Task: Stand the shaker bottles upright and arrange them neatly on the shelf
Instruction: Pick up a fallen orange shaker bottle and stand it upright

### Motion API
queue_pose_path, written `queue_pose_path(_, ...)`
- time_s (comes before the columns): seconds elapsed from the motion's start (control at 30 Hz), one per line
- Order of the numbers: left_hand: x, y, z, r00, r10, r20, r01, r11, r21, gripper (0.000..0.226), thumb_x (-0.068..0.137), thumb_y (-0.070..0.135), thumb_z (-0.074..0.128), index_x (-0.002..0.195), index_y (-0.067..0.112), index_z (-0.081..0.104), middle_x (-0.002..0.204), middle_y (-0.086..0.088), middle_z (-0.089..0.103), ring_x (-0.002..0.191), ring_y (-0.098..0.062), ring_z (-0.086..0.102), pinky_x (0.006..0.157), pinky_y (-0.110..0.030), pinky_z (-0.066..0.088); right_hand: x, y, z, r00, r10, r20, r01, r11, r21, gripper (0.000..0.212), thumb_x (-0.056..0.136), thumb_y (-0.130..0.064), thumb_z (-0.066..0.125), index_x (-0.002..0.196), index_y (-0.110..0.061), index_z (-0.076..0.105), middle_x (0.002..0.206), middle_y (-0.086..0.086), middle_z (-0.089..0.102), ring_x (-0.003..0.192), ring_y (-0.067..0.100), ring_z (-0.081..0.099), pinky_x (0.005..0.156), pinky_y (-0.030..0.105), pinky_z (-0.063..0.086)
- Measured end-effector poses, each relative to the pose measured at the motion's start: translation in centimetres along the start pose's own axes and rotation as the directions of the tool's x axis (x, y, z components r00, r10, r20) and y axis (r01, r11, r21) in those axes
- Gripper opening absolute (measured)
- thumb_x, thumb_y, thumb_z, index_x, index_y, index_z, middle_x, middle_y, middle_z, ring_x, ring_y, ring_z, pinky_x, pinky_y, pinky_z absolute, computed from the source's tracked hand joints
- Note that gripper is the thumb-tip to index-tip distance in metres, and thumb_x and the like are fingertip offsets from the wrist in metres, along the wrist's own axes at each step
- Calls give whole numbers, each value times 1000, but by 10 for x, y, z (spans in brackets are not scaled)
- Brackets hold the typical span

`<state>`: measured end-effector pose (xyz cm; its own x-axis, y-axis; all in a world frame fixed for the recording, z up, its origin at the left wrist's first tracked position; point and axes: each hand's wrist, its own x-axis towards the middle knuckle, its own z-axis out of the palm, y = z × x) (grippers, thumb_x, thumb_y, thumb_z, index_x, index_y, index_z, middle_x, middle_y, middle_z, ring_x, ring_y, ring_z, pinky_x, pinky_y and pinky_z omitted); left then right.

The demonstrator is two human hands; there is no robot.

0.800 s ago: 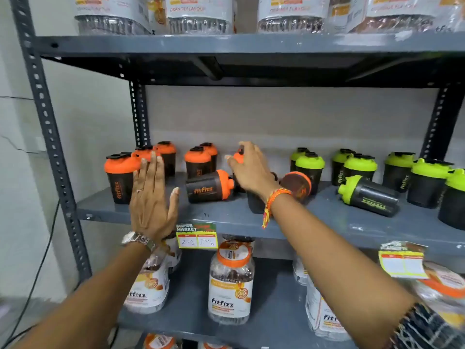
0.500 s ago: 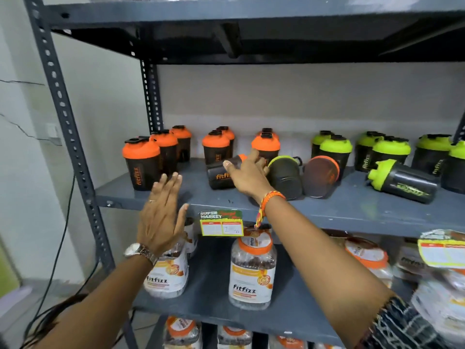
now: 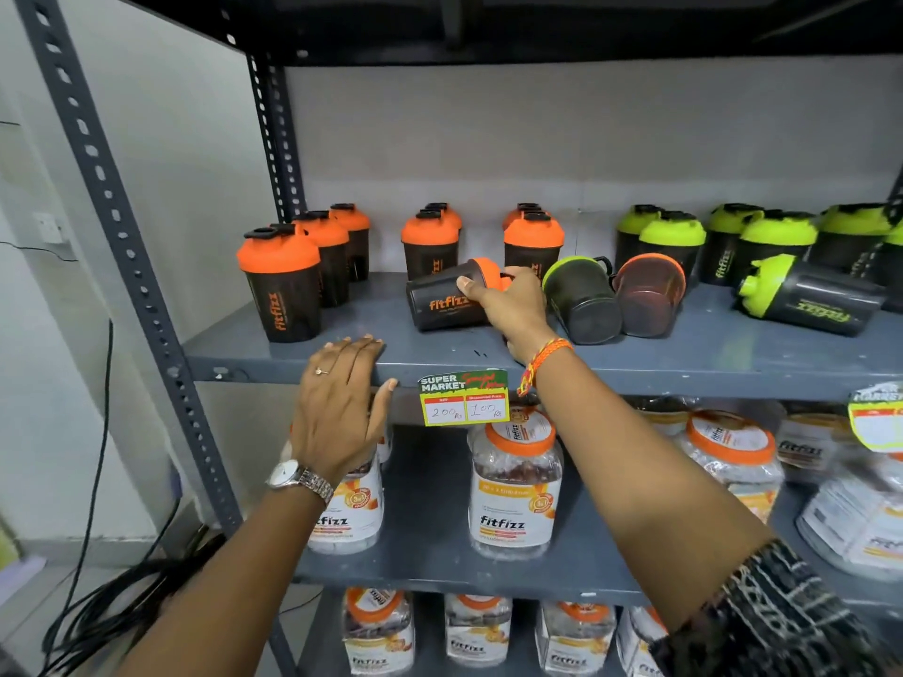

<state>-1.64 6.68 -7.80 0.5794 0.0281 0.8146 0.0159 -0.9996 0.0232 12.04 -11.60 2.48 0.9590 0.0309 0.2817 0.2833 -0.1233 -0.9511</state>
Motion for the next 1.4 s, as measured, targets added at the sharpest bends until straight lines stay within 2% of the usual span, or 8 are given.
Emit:
queue_pose_path(0.2, -2, -3, -3, 998, 13, 62, -16, 999, 40, 53, 100, 47, 42, 138, 13, 53, 138, -10, 62, 129, -30, 54, 118, -43, 30, -4, -3, -1, 989, -76, -127, 91, 989, 115, 66, 60, -31, 95, 118, -15, 69, 116, 5, 68, 111, 23, 65, 95, 38, 57)
queue_pose_path(0.37, -2, -3, -4, 997, 9, 72, -12, 999, 41, 54, 100, 48, 44, 138, 11, 53, 138, -11, 62, 127, -31, 54, 118, -44, 31, -6, -17, -3, 990, -136, -36, 141, 960, 242, 59, 59, -12, 95, 111, -22, 69, 110, 3, 66, 103, 22, 67, 94, 46, 60)
queue_pose_path(0.5, -3, 0, -5, 997, -17, 74, 15, 999, 34, 53, 98, 47, 46, 137, 11, 54, 137, -12, 62, 126, -32, 55, 116, -45, 33, -10, -33, -2, 949, -315, -5, 315, 948, 52, 65, 58, -14, 95, 118, -20, 70, 113, 1, 65, 107, 19, 64, 100, 41, 55)
queue_pose_path(0.67, -3, 2, -7, 993, -37, 113, 33, 999, 34, 56, 98, 49, 44, 138, 11, 53, 140, -11, 61, 129, -31, 54, 119, -45, 31, -13, -49, 5, 827, -542, 147, 561, 788, -252, 74, 62, -24, 95, 129, -15, 67, 118, 1, 58, 107, 12, 57, 88, 6, 40)
queue_pose_path(0.8, -4, 3, -8, 990, -63, 124, 61, 998, 20, 56, 98, 48, 47, 140, 11, 54, 143, -11, 60, 131, -31, 54, 120, -45, 32, -22, -57, 13, 746, -599, 290, 665, 666, -337, 77, 65, -27, 93, 135, -12, 62, 123, 5, 57, 112, 19, 56, 94, 18, 38)
queue_pose_path(0.97, -3, 5, -11, 989, -66, 130, 66, 998, 8, 56, 98, 47, 46, 139, 10, 55, 142, -12, 61, 130, -32, 55, 119, -47, 34, -30, -58, 17, 695, -615, 372, 719, 595, -360, 82, 66, -27, 92, 139, -8, 59, 130, 9, 56, 120, 22, 55, 101, 17, 33)
queue_pose_path(1.27, -5, 3, -12, 989, -77, 129, 81, 996, -24, 53, 98, 41, 47, 142, 11, 53, 144, -12, 59, 131, -31, 53, 121, -45, 30, -40, -60, 17, 716, -569, 404, 698, 593, -401, 88, 70, -34, 90, 146, -13, 50, 142, 7, 51, 132, 25, 48, 111, 38, 42)
queue_pose_path(1.4, -4, 2, -13, 991, -67, 112, 76, 994, -74, 52, 99, 41, 43, 140, 11, 54, 141, -12, 61, 131, -32, 53, 120, -45, 29, -39, -66, 0, 718, -534, 446, 693, 606, -391, 98, 68, -38, 90, 151, -13, 43, 149, 9, 46, 138, 26, 45, 116, 39, 37)
